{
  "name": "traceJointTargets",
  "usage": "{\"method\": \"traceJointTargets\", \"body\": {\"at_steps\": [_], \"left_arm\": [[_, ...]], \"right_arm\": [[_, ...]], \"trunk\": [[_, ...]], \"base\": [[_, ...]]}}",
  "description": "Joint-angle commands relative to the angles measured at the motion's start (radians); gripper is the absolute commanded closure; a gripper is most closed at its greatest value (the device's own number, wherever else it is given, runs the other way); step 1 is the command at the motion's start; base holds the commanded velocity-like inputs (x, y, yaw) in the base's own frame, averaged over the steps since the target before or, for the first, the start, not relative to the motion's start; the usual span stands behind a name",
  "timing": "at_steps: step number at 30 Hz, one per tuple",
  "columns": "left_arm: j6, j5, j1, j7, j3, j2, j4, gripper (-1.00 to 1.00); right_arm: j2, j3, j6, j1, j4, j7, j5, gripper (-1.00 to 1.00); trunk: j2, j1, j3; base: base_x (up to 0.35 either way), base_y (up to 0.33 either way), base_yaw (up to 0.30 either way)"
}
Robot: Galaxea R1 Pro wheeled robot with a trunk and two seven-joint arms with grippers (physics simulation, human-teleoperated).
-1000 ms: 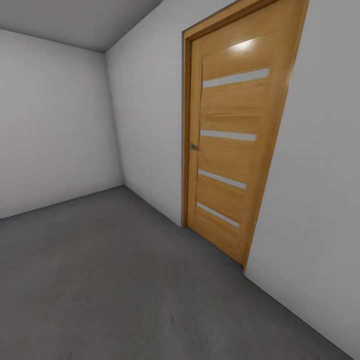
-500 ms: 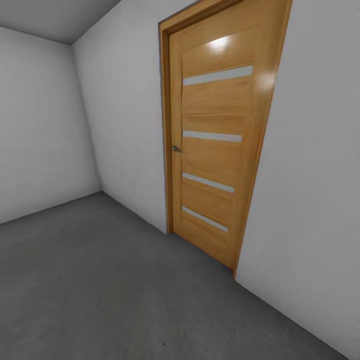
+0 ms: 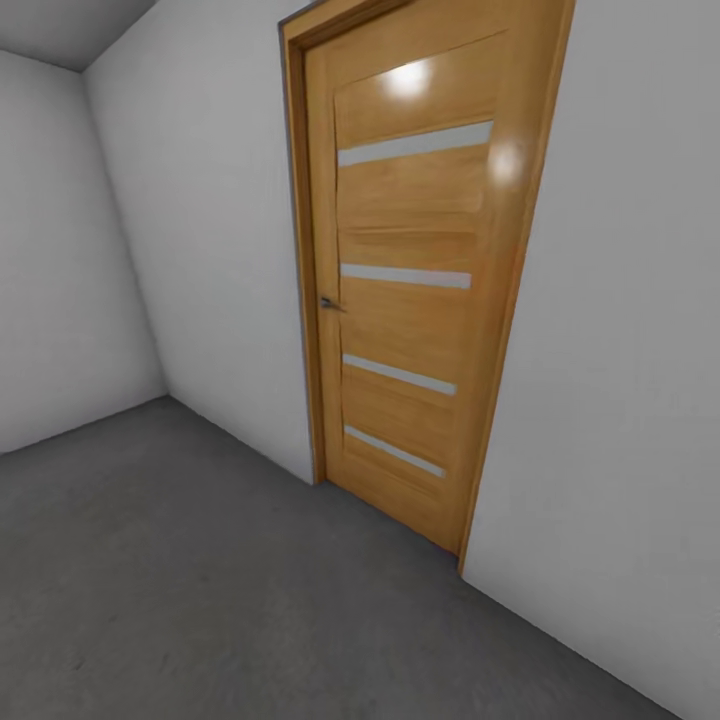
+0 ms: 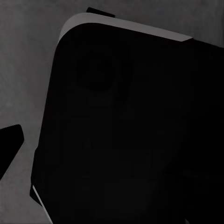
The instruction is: Move the two storage containers from the living room to the garage. In the garage, place one container on the floor and stack the other container on top of it (either order is fine).
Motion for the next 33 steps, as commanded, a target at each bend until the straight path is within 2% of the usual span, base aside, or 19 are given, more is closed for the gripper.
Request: {"method": "traceJointTargets", "body": {"at_steps": [1, 22, 33], "left_arm": [[-0.001, 0.002, 0.0, 0.0, 0.006, 0.0, 0.0, -1.0], [-0.002, 0.001, 0.0, 0.0, 0.007, -0.001, -0.002, -1.0], [-0.003, 0.001, 0.0, 0.0, 0.007, -0.002, -0.002, -1.0]], "right_arm": [[0.0, 0.007, -0.002, 0.0, 0.001, -0.001, 0.0, -1.0], [-0.002, 0.008, -0.002, 0.0, 0.001, -0.001, 0.002, -1.0], [-0.003, 0.006, -0.002, 0.0, 0.001, -0.001, -0.002, -1.0]], "trunk": [[0.0, 0.001, -0.001], [0.0, 0.001, -0.001], [0.0, 0.001, -0.001]], "base": [[0.322, 0.115, -0.016], [0.322, 0.117, -0.002], [0.295, 0.211, 0.0]]}}
